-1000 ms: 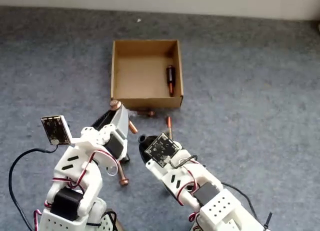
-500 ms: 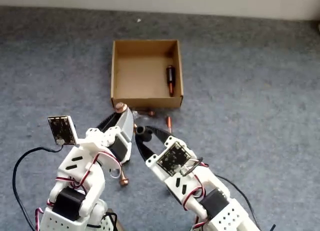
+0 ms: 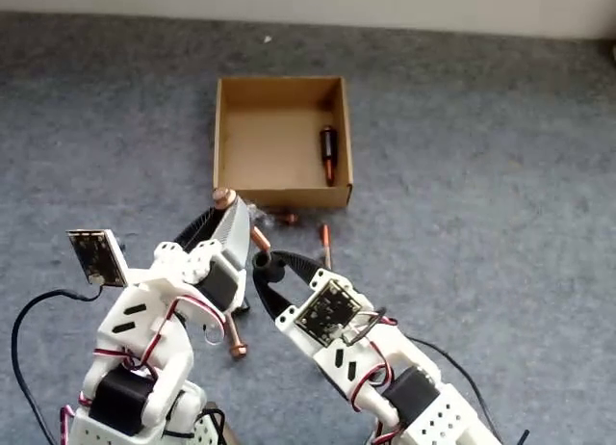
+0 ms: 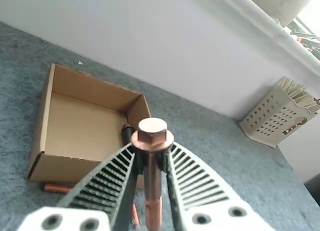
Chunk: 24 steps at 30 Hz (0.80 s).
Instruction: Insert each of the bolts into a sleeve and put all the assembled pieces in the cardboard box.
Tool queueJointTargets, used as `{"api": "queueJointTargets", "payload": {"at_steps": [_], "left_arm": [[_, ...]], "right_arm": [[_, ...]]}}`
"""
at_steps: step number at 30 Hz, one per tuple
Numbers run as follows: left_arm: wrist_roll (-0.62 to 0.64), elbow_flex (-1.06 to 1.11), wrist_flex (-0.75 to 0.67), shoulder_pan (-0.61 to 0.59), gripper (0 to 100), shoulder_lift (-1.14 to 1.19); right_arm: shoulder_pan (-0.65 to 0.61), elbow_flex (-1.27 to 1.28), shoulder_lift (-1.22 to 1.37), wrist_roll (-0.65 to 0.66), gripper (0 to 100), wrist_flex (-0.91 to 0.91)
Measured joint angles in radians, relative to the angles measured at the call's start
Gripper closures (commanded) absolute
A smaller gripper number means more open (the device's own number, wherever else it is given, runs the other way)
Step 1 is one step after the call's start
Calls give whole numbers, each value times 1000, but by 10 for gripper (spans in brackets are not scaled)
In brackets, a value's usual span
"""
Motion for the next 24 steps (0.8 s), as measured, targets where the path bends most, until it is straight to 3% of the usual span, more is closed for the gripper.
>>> {"api": "queueJointTargets", "payload": {"at_steps": [4, 13, 24], "left_arm": [[3, -31, 5, -11, 994, 0], [2, -123, 189, -11, 994, 0], [0, -43, 114, 15, 994, 0]], "right_arm": [[3, 0, 0, 0, 993, 0], [37, 0, 0, 0, 993, 0], [6, -2, 0, -3, 993, 0]]}}
